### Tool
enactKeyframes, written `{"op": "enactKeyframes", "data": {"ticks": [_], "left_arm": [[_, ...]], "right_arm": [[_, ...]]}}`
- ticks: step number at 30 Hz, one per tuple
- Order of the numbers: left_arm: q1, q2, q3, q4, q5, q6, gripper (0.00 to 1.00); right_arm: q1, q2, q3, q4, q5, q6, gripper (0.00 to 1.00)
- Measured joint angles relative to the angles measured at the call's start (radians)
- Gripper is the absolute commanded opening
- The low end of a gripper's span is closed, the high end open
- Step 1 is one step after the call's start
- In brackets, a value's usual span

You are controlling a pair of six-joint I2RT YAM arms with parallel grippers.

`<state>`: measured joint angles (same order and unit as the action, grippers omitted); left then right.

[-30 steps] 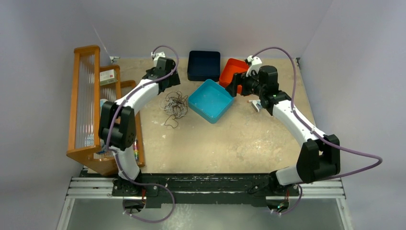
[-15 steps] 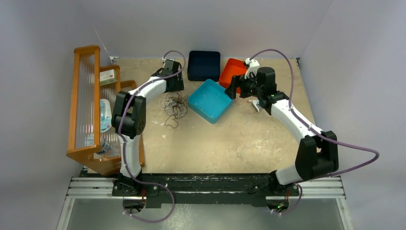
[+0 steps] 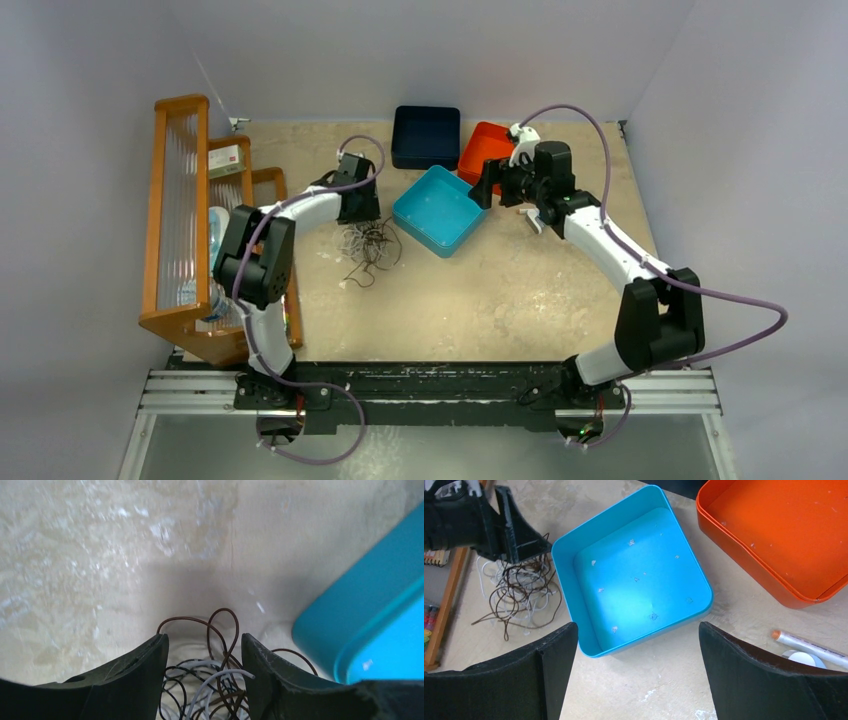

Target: Untangle the cables

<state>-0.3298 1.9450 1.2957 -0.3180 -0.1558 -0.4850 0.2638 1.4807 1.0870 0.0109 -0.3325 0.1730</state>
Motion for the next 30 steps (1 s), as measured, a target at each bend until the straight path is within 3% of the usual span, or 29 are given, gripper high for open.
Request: {"op": "enactKeyframes", "data": {"ticks": [12, 23, 30], "left_arm": [[-0.054, -0.215, -0.2, 0.059, 0.03, -0.058, 0.52], [-0.092, -0.259, -0.295, 0.097, 0.075, -0.09, 0.52], [-0.125, -0.325, -0.298, 0.068, 0.055, -0.098, 0.69]], "right_arm": [[0.011, 0.006, -0.003, 0.011, 0.001, 0.045, 0.91], [0.037, -0.03, -0.061, 0.063, 0.023, 0.101, 0.92], [0.046, -0.121, -0.123, 0.135, 0.074, 0.141, 0.94]]}}
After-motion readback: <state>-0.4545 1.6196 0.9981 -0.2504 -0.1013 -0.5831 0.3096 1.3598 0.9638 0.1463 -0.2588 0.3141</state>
